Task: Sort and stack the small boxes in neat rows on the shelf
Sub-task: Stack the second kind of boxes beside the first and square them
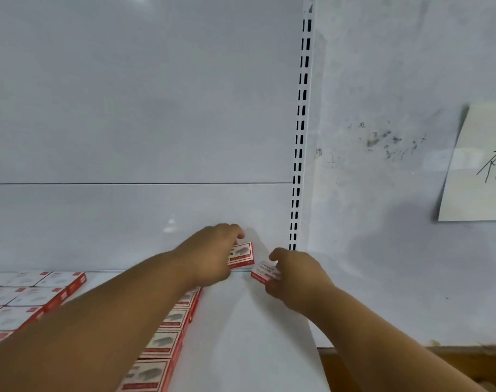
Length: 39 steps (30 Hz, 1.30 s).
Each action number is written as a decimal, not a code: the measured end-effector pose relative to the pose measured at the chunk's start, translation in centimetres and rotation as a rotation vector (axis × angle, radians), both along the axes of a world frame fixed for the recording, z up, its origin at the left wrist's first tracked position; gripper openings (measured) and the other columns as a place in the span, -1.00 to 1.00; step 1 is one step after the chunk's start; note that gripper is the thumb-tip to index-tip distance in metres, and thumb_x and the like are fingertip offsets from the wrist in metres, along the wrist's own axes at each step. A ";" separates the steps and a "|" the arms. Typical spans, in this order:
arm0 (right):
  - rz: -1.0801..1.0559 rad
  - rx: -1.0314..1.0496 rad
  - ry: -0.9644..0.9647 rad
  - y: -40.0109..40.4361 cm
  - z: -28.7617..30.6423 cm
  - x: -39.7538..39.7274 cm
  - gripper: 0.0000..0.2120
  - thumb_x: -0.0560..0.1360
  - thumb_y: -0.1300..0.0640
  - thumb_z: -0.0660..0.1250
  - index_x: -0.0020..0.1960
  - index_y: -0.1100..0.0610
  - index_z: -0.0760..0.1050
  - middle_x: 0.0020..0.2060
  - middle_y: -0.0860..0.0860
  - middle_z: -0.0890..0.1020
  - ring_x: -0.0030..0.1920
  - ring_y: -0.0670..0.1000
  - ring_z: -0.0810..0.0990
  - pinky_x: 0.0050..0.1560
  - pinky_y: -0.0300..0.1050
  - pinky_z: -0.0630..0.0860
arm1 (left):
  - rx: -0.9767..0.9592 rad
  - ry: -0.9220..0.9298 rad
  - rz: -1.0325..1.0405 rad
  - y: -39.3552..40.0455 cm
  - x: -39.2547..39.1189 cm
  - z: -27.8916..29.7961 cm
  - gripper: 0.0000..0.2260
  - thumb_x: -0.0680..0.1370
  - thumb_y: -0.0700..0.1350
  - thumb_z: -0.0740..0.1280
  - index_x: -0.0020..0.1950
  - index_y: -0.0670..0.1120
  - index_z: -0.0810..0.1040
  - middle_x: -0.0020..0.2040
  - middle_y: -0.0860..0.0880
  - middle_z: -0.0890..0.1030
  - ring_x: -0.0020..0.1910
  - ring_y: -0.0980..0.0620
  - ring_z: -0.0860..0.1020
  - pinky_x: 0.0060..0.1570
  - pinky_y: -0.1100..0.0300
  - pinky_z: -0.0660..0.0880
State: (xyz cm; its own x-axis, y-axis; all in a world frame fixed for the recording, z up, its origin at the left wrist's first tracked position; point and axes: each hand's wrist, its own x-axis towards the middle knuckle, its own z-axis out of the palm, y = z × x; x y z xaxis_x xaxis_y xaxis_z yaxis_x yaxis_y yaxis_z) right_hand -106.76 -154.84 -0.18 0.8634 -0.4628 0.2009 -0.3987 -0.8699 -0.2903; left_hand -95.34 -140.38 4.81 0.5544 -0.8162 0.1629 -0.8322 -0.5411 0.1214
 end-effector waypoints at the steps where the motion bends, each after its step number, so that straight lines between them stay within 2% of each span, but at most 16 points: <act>1: 0.005 0.030 -0.060 0.5 0.3 0.2 -0.52 0.43 -0.03 0.38 0.32 -0.01 0.40 0.15 0.01 0.61 0.11 0.06 0.56 0.09 -0.07 0.53 | -0.019 -0.008 -0.011 1.0 0.2 0.5 -0.38 0.44 -0.23 0.42 0.45 0.04 0.33 0.31 0.04 0.49 0.23 0.03 0.48 0.20 0.15 0.46; 4: 0.064 0.064 -0.199 2.6 1.3 1.0 -0.51 0.42 0.00 0.41 0.32 -0.05 0.41 0.11 0.00 0.59 0.02 0.01 0.54 -0.08 -0.17 0.50 | -0.052 -0.019 -0.030 4.2 1.1 1.6 -0.37 0.44 -0.26 0.41 0.45 0.07 0.32 0.29 0.09 0.50 0.20 0.09 0.47 0.19 0.19 0.46; 7: 0.148 0.020 -0.240 5.5 2.0 2.1 -0.57 0.43 0.04 0.43 0.27 -0.04 0.43 0.05 -0.01 0.58 -0.04 -0.04 0.47 -0.15 -0.21 0.44 | -0.054 -0.032 -0.028 7.4 2.4 2.1 -0.40 0.45 -0.25 0.40 0.42 0.11 0.32 0.22 0.16 0.52 0.12 0.14 0.48 0.10 0.24 0.47; 11: 0.214 0.028 -0.174 8.9 2.4 4.3 -0.71 0.44 0.04 0.44 0.14 -0.04 0.50 0.00 -0.05 0.60 -0.10 -0.06 0.49 -0.17 -0.23 0.47 | -0.027 -0.011 0.007 11.3 5.0 1.3 -0.41 0.46 -0.21 0.43 0.40 0.14 0.32 0.23 0.17 0.53 0.09 0.12 0.51 0.04 0.24 0.49; 13: 0.241 0.060 -0.120 10.0 2.6 5.3 -0.80 0.45 0.00 0.46 0.05 -0.04 0.53 -0.01 -0.09 0.61 -0.14 -0.09 0.49 -0.26 -0.31 0.40 | 0.000 -0.008 0.021 12.8 6.4 0.5 -0.43 0.46 -0.20 0.44 0.39 0.14 0.33 0.24 0.14 0.54 0.11 0.09 0.52 0.06 0.17 0.53; 16: 0.244 0.084 -0.058 10.8 2.8 6.4 -0.86 0.47 0.01 0.44 0.00 -0.03 0.55 -0.04 -0.14 0.60 -0.08 -0.08 0.52 -0.20 -0.30 0.39 | 0.013 0.032 0.027 13.8 8.0 -0.4 -0.47 0.48 -0.14 0.45 0.37 0.11 0.35 0.23 0.12 0.54 0.12 0.07 0.52 0.10 0.11 0.53; 20: 0.194 0.113 0.032 11.7 2.3 7.9 -0.92 0.48 0.03 0.39 -0.02 -0.07 0.54 -0.02 -0.16 0.58 0.00 -0.08 0.54 -0.09 -0.24 0.46 | -0.001 0.209 -0.025 14.5 9.6 -1.1 -0.58 0.49 -0.07 0.45 0.31 0.09 0.44 0.20 0.13 0.55 0.12 0.08 0.53 0.14 0.14 0.50; 23: 0.148 0.141 0.052 11.9 1.6 8.3 -0.90 0.51 0.09 0.34 0.00 -0.05 0.58 -0.01 -0.14 0.59 0.00 -0.08 0.55 -0.05 -0.23 0.49 | -0.026 0.312 -0.023 14.4 10.5 -1.7 -0.69 0.52 -0.18 0.41 0.22 0.07 0.54 0.18 0.11 0.58 0.10 0.09 0.54 0.09 0.20 0.48; 27: 0.084 0.256 0.005 12.3 1.1 8.3 -0.86 0.53 0.15 0.31 -0.05 0.01 0.65 -0.06 -0.12 0.62 -0.04 -0.07 0.59 -0.04 -0.23 0.53 | -0.074 0.418 -0.005 14.3 11.0 -2.3 -0.78 0.55 -0.21 0.36 0.12 0.04 0.64 0.14 0.09 0.60 0.07 0.11 0.54 -0.03 0.30 0.42; 31: 0.021 0.416 -0.067 12.7 0.7 8.3 -0.88 0.51 0.13 0.35 -0.14 0.02 0.66 -0.13 -0.09 0.70 -0.09 -0.06 0.67 0.02 -0.12 0.61 | -0.182 0.505 0.062 14.1 10.6 -2.8 -0.82 0.55 -0.22 0.37 0.07 -0.02 0.68 0.09 0.06 0.63 0.06 0.08 0.57 0.00 0.27 0.48; 34: -0.028 0.468 -0.105 13.3 0.5 8.5 -0.88 0.51 0.15 0.35 -0.16 0.05 0.65 -0.16 -0.07 0.70 -0.12 -0.05 0.67 -0.07 -0.15 0.61 | -0.261 0.549 0.109 14.0 10.2 -3.2 -0.85 0.55 -0.20 0.36 0.00 -0.02 0.71 0.04 0.04 0.66 0.02 0.07 0.61 0.11 0.15 0.55; 37: -0.101 0.595 -0.177 13.8 0.2 8.6 -0.89 0.50 0.17 0.35 -0.16 0.11 0.64 -0.18 -0.02 0.70 -0.16 -0.02 0.67 -0.22 -0.21 0.54 | -0.341 0.584 0.159 13.8 10.0 -3.9 -0.81 0.56 -0.22 0.32 -0.09 -0.01 0.71 -0.02 0.03 0.68 -0.03 0.04 0.64 0.11 0.09 0.57; 39: -0.128 0.697 -0.218 14.1 -0.1 8.4 -0.92 0.50 0.19 0.36 -0.12 0.13 0.64 -0.16 0.02 0.71 -0.16 0.01 0.69 -0.21 -0.17 0.60 | -0.397 0.618 0.197 13.8 9.7 -4.2 -0.77 0.55 -0.25 0.32 -0.17 0.01 0.69 -0.07 0.04 0.69 -0.08 0.03 0.65 0.08 0.09 0.59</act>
State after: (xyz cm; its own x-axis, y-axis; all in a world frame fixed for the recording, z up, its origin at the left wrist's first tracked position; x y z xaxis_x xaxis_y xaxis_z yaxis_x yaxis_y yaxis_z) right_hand -98.40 -140.70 -0.32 0.7683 -0.6399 -0.0160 -0.3550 -0.4052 -0.8425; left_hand -85.64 -126.62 0.63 0.7695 -0.6376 0.0364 -0.4423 -0.4908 0.7506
